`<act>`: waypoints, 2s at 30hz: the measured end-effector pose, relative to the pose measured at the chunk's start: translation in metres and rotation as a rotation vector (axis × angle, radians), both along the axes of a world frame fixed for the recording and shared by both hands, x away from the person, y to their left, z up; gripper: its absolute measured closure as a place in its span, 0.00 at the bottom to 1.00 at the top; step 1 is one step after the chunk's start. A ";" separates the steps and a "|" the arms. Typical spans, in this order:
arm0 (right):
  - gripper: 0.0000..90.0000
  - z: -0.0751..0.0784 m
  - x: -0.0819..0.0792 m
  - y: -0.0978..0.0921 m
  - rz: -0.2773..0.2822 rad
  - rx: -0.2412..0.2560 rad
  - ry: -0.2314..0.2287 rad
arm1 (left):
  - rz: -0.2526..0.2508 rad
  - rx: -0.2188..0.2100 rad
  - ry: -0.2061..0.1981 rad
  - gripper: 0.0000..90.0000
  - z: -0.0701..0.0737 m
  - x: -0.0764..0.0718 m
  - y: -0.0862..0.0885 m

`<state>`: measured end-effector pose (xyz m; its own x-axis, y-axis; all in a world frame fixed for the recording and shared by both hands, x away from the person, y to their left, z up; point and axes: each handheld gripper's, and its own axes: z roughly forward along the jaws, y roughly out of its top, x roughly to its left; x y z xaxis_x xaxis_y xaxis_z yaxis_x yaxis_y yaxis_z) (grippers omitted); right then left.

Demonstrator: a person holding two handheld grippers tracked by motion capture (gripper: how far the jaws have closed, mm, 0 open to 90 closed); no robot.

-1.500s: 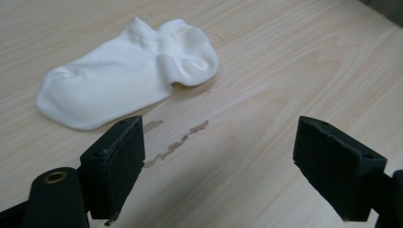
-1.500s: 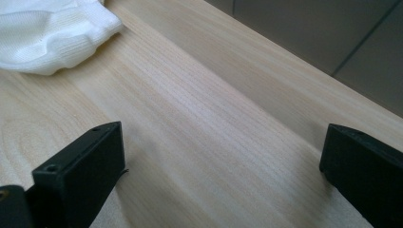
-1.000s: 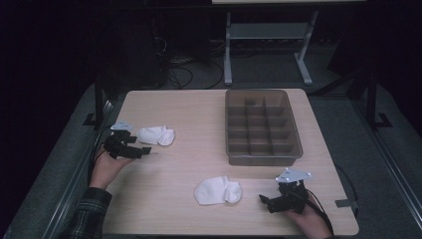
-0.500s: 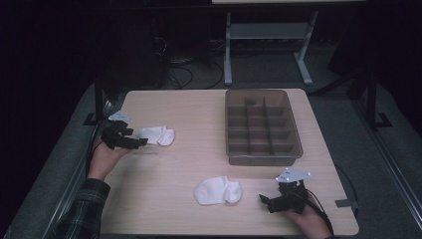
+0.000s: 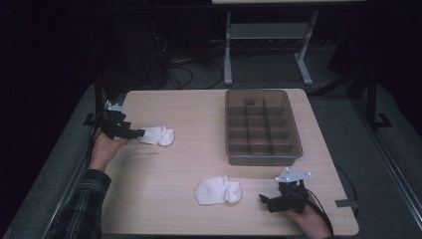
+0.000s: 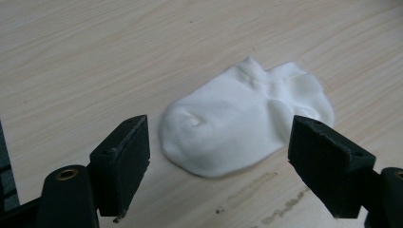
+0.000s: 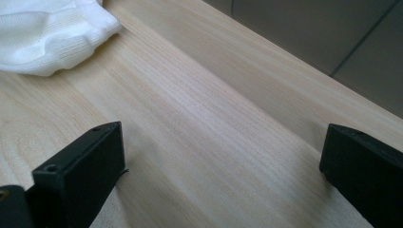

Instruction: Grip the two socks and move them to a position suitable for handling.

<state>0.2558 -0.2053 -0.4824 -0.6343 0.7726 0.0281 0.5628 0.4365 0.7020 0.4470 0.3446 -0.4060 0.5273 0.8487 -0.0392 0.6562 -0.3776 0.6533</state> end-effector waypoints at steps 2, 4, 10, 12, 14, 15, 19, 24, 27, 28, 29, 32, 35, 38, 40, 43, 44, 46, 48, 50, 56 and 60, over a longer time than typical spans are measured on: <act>0.01 0.000 0.000 0.000 0.000 0.000 0.000 | 0.017 -0.002 -0.015 0.25 -0.002 0.004 0.002; 0.01 0.000 0.000 0.000 0.001 0.000 -0.001 | 0.036 -0.011 -0.021 0.25 -0.004 0.008 0.005; 0.01 0.000 0.000 0.000 0.001 0.000 -0.001 | 0.086 -0.017 -0.034 0.26 -0.015 0.017 0.013; 0.01 0.000 0.000 0.000 0.000 0.000 -0.001 | 0.096 -0.016 -0.038 0.26 -0.018 0.019 0.014; 0.01 0.000 0.000 0.000 0.000 0.000 0.000 | 0.110 -0.002 -0.045 0.27 -0.020 0.021 0.014; 0.01 0.000 0.000 0.000 0.001 0.000 -0.001 | 0.121 0.002 -0.049 0.27 -0.021 0.022 0.015; 0.01 0.000 0.000 0.000 0.000 0.000 0.000 | 0.152 0.006 -0.047 0.27 -0.027 0.025 0.019; 0.01 0.000 0.000 0.000 -0.001 0.000 0.001 | 0.169 0.014 -0.028 0.26 -0.033 0.029 0.020; 0.01 0.000 0.000 0.000 -0.001 0.001 0.001 | 0.176 0.026 -0.010 0.27 -0.038 0.031 0.018; 0.01 0.000 0.000 0.000 -0.001 0.001 0.001 | 0.181 0.036 0.000 0.27 -0.041 0.032 0.018; 0.01 0.000 0.000 0.000 -0.001 0.001 0.001 | 0.180 0.046 0.005 0.27 -0.042 0.032 0.018; 0.01 0.000 0.000 0.000 -0.001 0.001 0.001 | 0.176 0.057 0.020 0.27 -0.046 0.033 0.015; 0.01 0.000 0.000 0.000 -0.001 0.000 0.001 | 0.164 0.085 0.032 0.29 -0.049 0.033 0.012; 0.01 0.000 0.000 0.000 -0.001 0.000 0.001 | 0.152 0.091 0.040 0.30 -0.051 0.034 0.010; 0.01 0.000 0.000 0.000 -0.001 0.001 0.001 | 0.139 0.094 0.031 0.33 -0.050 0.033 0.008; 0.01 0.000 0.000 0.000 0.000 0.000 0.000 | 0.118 0.098 0.030 0.39 -0.049 0.033 0.005; 0.01 0.000 0.000 0.000 0.000 0.000 0.000 | 0.111 0.097 0.026 0.42 -0.049 0.033 0.005; 0.01 0.000 0.000 0.000 -0.001 0.001 0.001 | 0.084 0.088 0.028 0.54 -0.049 0.032 0.004; 0.01 0.000 0.000 0.000 0.000 0.000 0.000 | 0.063 0.083 0.029 0.65 -0.048 0.032 0.002; 0.01 0.000 0.000 0.000 -0.001 0.001 0.001 | 0.046 0.084 0.031 0.78 -0.047 0.031 -0.001; 0.01 0.000 0.000 0.000 -0.001 0.001 0.001 | 0.030 0.059 0.054 0.95 -0.047 0.031 -0.004; 0.01 0.000 0.000 0.000 -0.001 0.000 0.001 | 0.039 0.042 0.061 0.98 -0.047 0.031 -0.003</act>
<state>0.2558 -0.2052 -0.4824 -0.6335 0.7732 0.0288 0.5636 0.4356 0.7019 0.4777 0.3420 -0.4535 0.4917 0.8701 -0.0339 0.7089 -0.3774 0.5959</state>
